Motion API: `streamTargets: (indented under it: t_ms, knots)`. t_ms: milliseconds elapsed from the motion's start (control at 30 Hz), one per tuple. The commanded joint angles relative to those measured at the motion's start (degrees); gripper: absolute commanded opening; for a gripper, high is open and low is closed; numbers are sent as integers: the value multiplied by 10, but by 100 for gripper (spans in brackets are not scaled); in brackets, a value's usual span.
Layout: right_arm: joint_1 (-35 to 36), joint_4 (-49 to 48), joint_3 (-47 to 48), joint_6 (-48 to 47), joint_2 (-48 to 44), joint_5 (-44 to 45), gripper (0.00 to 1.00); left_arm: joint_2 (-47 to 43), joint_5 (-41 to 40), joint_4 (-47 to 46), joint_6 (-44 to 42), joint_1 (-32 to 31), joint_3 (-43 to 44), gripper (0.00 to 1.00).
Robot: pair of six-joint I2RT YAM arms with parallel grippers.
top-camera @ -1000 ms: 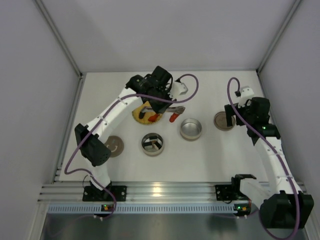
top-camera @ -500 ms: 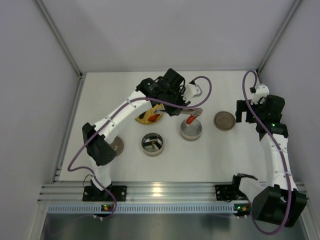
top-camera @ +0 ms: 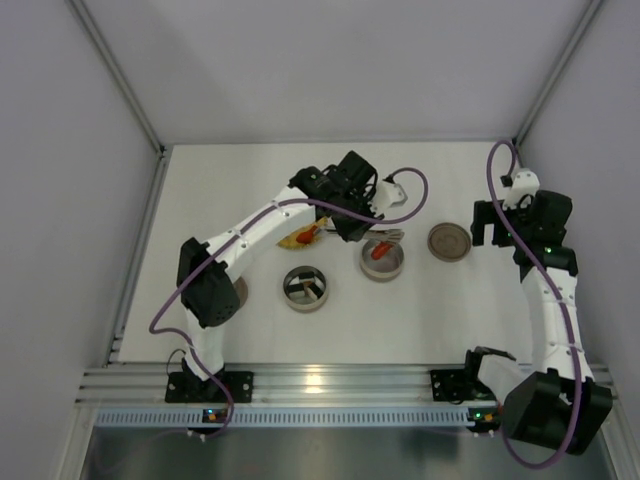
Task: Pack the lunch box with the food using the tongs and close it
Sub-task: Place the fake food in the packing box.
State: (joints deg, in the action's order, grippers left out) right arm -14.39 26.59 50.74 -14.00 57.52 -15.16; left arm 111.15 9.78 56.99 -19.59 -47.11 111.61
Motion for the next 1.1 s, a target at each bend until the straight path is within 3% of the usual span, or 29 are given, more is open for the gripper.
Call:
streamTargets:
  t_ms: [0,400,767,933,1067]
  knots:
    - [-7,8,16,-10,-1,-15,99,-18,7,-47,3,-3,-17,17]
    - [-9,7,15,-12,4,-18,99,-29,3,-65,0,-3,-54,49]
    - [-9,12,18,-15,1,-25,99,-53,-23,5,-11,4,50,46]
    - [-10,14,19,-22,3,-29,99,-114,-13,42,-11,45,-6,46]
    - [-9,19,19,-23,8,-36,99,-155,5,69,-22,125,-65,46]
